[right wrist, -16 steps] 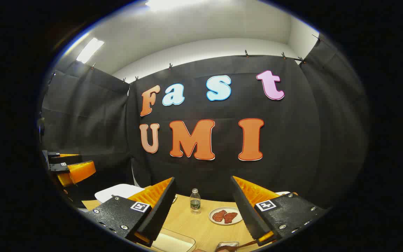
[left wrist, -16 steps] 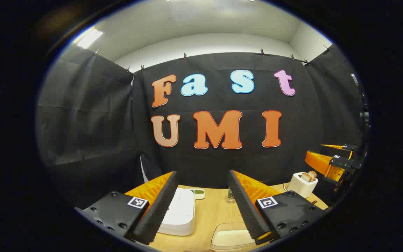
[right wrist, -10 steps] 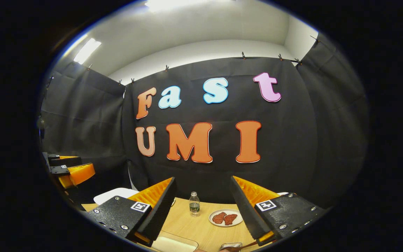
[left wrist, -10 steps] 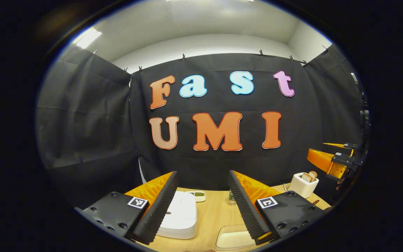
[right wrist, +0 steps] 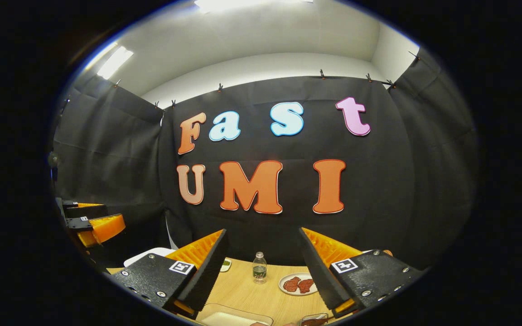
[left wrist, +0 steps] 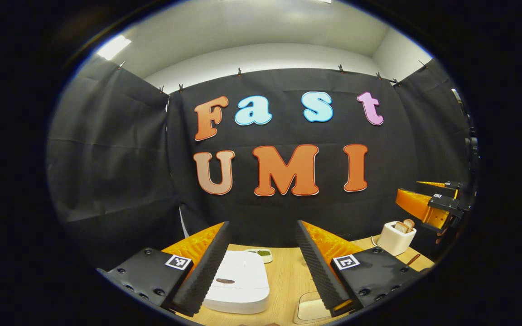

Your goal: Close the left gripper, press the button to open the rice cooker; take a wooden spoon from the chopstick holder with the right hand, scoop a spoonful of rice and pour it into the rice cooker, then put the wooden spoon back into the chopstick holder.

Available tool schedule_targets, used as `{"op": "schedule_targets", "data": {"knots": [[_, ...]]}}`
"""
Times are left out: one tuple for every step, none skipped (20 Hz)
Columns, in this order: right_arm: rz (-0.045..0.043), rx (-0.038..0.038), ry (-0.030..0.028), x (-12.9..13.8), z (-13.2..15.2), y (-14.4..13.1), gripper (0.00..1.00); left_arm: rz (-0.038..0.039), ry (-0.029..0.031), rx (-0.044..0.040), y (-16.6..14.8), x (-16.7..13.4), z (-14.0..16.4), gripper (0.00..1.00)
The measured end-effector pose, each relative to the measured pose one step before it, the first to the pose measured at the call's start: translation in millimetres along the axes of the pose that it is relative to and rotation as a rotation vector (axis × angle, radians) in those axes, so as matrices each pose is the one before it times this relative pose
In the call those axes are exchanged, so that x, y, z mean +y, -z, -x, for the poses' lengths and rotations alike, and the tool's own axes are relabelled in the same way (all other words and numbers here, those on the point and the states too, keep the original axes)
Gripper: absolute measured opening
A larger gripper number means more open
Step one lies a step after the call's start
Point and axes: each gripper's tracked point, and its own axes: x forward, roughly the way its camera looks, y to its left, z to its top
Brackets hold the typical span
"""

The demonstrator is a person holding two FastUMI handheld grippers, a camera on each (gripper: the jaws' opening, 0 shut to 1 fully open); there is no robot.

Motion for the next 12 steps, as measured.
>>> {"op": "schedule_targets", "data": {"knots": [[0.00349, 0.00092, -0.00239, 3.35, -1.38, 0.59, 0.94, 0.00299, -0.00240, 0.00760, 2.40, 3.86, 0.31, 0.99], [0.00321, 0.00279, -0.00089, 3.01, -2.35, 0.53, 0.94, 0.00643, -0.00329, 0.00693, 1.84, 3.56, -0.13, 0.99], [0.00118, 0.00552, -0.00529, 3.61, -1.61, 1.21, 0.94, 0.00827, -0.00250, 0.00612, 1.59, 4.23, -0.52, 0.99], [0.00123, 0.00241, -0.00400, 4.56, -1.57, 2.69, 0.94, 0.00868, -0.00682, 0.00725, 2.14, 4.69, -0.81, 0.99], [0.00151, 0.00682, -0.00761, 4.50, -1.92, 1.67, 0.94, 0.00610, -0.01551, 0.01127, 4.02, 7.66, -0.46, 0.98], [0.00340, 0.00558, -0.00442, 3.50, -1.94, 1.24, 0.94, 0.00547, -0.01513, 0.01328, 3.68, 8.35, -0.71, 0.98], [0.00286, 0.00565, -0.00588, 3.41, -1.91, 2.20, 0.95, 0.00680, -0.01358, 0.01851, 5.72, 6.24, -0.86, 0.97], [0.00010, 0.00286, -0.00795, 3.88, -2.03, 0.92, 0.94, 0.00437, -0.01320, 0.02046, 5.20, 7.02, -2.64, 0.96], [-0.00008, 0.00109, -0.00564, 3.15, -1.62, 1.06, 0.94, 0.00482, -0.00958, 0.02125, 6.85, 5.66, -2.34, 0.96], [0.00022, 0.00362, -0.00587, 2.60, -1.85, 0.54, 0.94, 0.00369, -0.00531, 0.02501, 5.41, 5.62, -3.00, 0.96], [0.00242, 0.00218, -0.00276, 2.53, -1.37, 1.36, 0.94, 0.00503, -0.00441, 0.01929, 5.35, 3.75, -3.66, 0.96], [0.00277, 0.00291, -0.00215, 0.18, -1.49, 2.19, 0.94, 0.00436, -0.00507, 0.01453, 3.12, 4.17, -3.29, 0.96]]}}
